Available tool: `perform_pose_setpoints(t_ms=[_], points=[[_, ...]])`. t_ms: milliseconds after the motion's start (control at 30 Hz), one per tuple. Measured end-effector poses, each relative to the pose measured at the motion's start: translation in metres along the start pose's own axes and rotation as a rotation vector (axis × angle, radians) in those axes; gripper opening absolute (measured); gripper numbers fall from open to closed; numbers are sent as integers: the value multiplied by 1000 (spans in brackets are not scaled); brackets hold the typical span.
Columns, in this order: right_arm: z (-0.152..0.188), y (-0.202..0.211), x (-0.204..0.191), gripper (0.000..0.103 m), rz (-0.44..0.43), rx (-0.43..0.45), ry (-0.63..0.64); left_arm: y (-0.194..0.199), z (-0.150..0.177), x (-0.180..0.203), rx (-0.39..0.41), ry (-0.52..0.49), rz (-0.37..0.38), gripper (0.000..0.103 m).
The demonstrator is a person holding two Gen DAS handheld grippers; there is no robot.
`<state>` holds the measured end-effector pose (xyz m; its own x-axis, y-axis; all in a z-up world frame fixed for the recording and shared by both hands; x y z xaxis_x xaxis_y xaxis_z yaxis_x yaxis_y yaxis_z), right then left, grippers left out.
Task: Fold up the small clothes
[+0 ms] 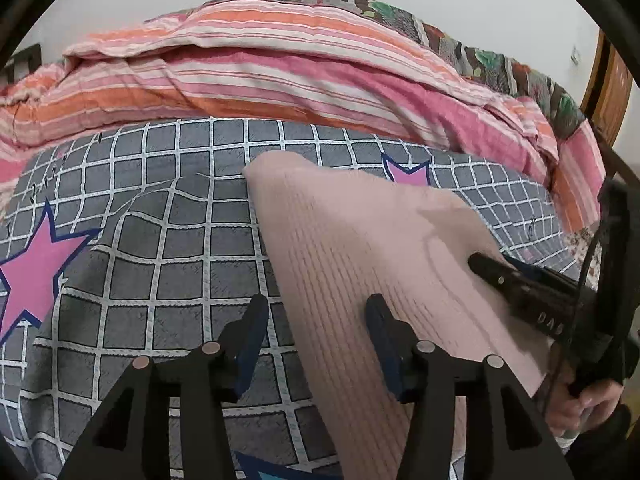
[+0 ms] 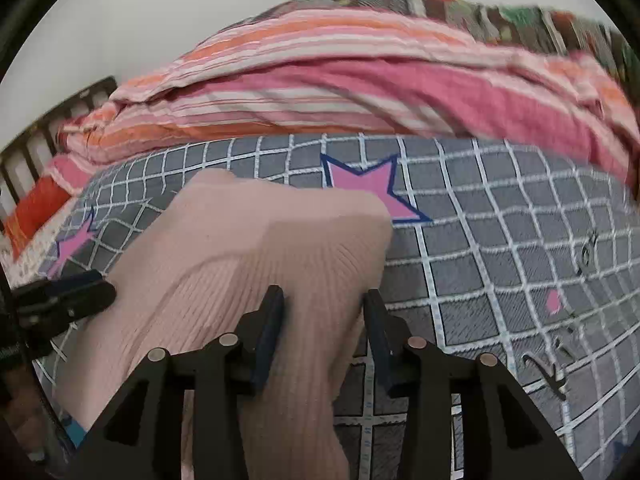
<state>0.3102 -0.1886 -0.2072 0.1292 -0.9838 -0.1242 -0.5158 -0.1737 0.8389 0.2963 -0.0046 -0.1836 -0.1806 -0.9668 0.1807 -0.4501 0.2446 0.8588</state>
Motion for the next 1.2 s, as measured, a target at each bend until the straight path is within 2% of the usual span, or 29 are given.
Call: perform_pose_setpoints(t_ms=[333,533,700,967,1100,1167,1200], points=[[5,-6,6,47,4,4,-30,-9,4,-1,-1,-1,-7,53],[6,-10,7,47,33,5,-29,-14,10,-4,14,20,20,54],[5,-13,7,47,73,9,-22,-13,12,-1,34,5,2,54],[4,-14,9,48,52,6,-33,-13,12,-3,44,32,28,55],[3,-13,9,49,52,5,-37,-9,-1,-13,33,86,91,58],[2,-10,9,51,36,5,-44,-9,-13,-21,32,109,84,58],[0,-7,10,51,2,-3,-46,-9,-20,-23,32,108,75,57]])
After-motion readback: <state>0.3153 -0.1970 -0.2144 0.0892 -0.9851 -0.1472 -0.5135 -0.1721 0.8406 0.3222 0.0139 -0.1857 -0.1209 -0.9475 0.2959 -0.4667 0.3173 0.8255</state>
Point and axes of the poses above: each gripper's, at about its wrist camera, not at the fingertips, and y roughly against the way its jaws point, x to its right, z to its underside, the point moved 7 cm from there along -y, roughly the way its jaws point, and after that the axes turned 13 degrees about -x, right-handed, at the moved point
